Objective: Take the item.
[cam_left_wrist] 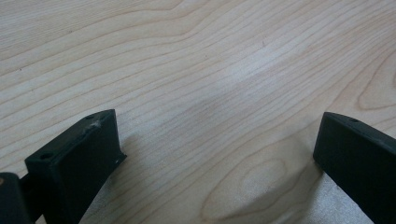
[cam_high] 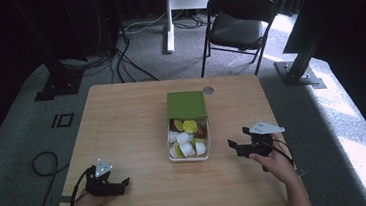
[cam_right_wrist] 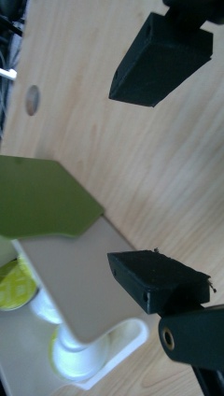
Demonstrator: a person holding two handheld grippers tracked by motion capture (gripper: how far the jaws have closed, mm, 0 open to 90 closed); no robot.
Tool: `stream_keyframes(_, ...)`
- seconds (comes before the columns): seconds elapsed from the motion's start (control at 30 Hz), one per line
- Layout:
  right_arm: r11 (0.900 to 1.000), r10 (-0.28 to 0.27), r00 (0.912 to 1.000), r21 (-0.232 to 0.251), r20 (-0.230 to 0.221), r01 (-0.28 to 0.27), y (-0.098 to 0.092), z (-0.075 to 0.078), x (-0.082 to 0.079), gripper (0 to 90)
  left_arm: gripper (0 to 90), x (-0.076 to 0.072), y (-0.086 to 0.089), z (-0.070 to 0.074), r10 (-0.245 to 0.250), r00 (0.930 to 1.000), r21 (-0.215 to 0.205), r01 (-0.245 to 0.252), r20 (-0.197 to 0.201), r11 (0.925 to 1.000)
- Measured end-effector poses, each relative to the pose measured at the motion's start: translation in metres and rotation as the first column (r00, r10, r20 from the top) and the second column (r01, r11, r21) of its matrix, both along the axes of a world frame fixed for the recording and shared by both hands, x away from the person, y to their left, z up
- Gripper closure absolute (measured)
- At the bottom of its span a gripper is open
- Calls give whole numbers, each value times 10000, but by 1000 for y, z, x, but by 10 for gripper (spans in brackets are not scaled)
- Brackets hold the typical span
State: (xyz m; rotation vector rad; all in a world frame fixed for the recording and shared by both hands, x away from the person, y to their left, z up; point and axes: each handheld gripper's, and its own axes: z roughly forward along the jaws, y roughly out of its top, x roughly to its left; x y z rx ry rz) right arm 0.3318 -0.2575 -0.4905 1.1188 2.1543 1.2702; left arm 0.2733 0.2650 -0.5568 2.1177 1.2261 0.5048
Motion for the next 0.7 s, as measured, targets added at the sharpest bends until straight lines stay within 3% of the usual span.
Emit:
stream_keyframes(0.37, 9988, 457, 9980, -192, 428, -450, 23, 21, 3, 197, 16, 0, 0, 0, 2, 10000, -2, -2, 0, 10000)
stream_keyframes(0.7, 9938, 1113, 9922, -44, 561, -1112, 56, 35, 4, 197, 16, 0, 0, 0, 10, 10000, -7, -10, 3, 10000)
